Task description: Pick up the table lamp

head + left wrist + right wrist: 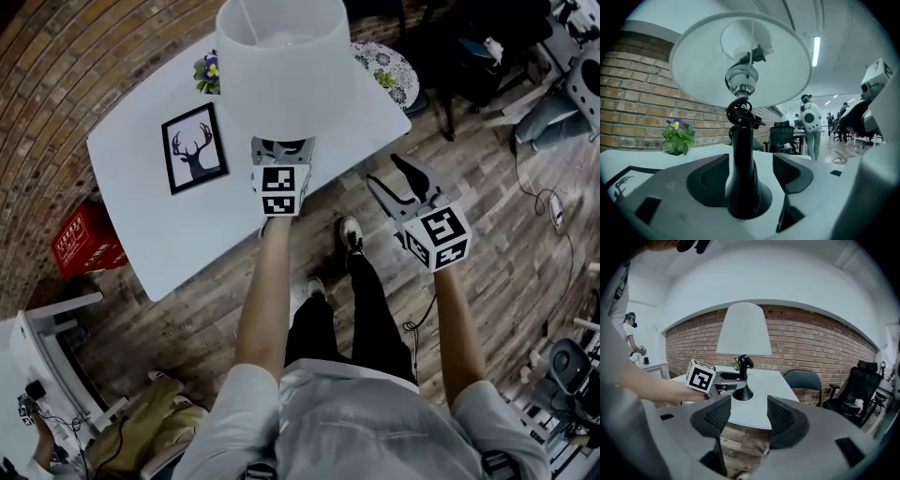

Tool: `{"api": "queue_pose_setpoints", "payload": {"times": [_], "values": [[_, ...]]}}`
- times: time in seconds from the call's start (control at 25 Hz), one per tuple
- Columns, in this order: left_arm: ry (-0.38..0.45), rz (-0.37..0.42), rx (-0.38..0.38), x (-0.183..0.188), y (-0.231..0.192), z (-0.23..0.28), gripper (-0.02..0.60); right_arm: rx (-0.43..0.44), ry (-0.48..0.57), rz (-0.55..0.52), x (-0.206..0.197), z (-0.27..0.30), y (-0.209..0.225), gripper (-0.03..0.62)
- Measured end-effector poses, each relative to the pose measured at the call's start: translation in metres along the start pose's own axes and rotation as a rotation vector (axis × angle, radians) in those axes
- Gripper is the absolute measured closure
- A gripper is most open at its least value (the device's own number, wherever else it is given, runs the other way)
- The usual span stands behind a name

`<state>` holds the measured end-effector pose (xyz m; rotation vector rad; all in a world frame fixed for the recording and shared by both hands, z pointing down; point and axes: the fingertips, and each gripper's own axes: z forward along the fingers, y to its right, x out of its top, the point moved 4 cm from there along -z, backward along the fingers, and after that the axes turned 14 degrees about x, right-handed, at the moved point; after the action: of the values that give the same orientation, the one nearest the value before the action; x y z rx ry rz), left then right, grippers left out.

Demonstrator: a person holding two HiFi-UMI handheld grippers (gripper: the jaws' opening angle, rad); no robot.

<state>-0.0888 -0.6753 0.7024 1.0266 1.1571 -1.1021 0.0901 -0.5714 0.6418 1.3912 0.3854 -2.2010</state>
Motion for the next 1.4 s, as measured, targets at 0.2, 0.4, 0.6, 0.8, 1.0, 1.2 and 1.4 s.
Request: {"api": "queue_pose_setpoints", "payload": {"times": [0.2,0.4,0.6,0.8,1.0,1.2,1.4], "values": [[0.006,-0.033,0.065,-0.008,-0.007,0.039,0.314,0.012,-0.013,0.008,-0.008,0.018,0.022,0.352],[-0.016,-0.085,0.099,-0.016,-0.004,0.06,0.402,-0.011,0.0,0.034,-0.016,0.021,0.05,0.307],[-0.01,-0.081,0.099,-0.016,-0.015,0.064,0.4,0.003,0.019,0.084,-0.012,0.033,0.055,0.296],[-0.035,-0.076,0.07,-0.012,-0.013,0.066,0.403,0.015,0.004,0.112,-0.012,0.041,0.061,0.293],[-0.053,-0.076,0.06,-0.012,-0.022,0.058,0.405,0.061,0.015,0.192,-0.016,0.055,0.061,0.295],[-0.049,-0.083,0.059,0.002,-0.032,0.035,0.405,0.136,0.043,0.306,-0.016,0.067,0.05,0.298],[-0.021,-0.087,0.033,0.03,-0.031,0.025,0.407,0.291,0.131,0.544,-0.011,0.091,0.053,0.295]]}}
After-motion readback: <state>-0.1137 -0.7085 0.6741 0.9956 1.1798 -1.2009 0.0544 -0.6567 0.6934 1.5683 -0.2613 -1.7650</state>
